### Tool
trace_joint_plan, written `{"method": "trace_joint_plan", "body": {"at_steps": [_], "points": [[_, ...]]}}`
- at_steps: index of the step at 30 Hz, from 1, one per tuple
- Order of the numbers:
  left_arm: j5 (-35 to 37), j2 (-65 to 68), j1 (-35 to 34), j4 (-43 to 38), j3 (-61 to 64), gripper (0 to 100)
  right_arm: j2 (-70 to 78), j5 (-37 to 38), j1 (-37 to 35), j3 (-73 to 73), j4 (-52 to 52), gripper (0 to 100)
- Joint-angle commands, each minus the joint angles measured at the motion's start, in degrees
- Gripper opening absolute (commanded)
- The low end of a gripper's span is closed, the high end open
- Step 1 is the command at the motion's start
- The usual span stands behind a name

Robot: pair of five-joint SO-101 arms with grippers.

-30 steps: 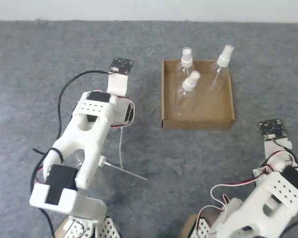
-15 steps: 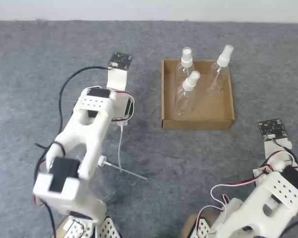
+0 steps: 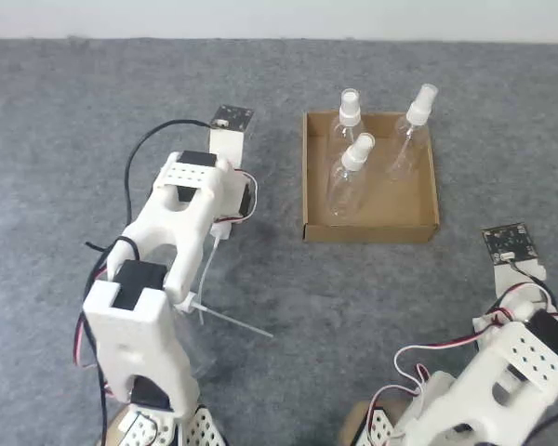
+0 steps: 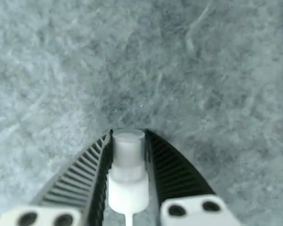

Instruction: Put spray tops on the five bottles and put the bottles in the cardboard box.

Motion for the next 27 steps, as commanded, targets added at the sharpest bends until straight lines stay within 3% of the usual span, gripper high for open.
{"method": "trace_joint_plan", "body": {"at_steps": [1, 8, 15, 25, 27], "points": [[2.11, -7.38, 0.18, 2.46, -2.51, 1, -2.07, 1.05, 0.4, -0.88, 0.31, 0.7], [5.1, -27.6, 0.18, 8.26, -2.33, 1, -2.07, -2.37, 0.4, -6.42, 0.04, 0.7], [5.8, -42.64, 0.18, 12.31, 3.3, 1, -1.01, -13.8, 0.13, -7.91, -14.29, 0.7], [5.89, -51.78, 0.18, -1.05, 25.71, 1, 17.89, -16.18, -4.18, -9.32, -33.27, 1.1], [5.89, -52.22, 0.18, -3.87, 29.23, 1, 21.32, -16.09, -4.88, -9.32, -34.86, 5.4]]}}
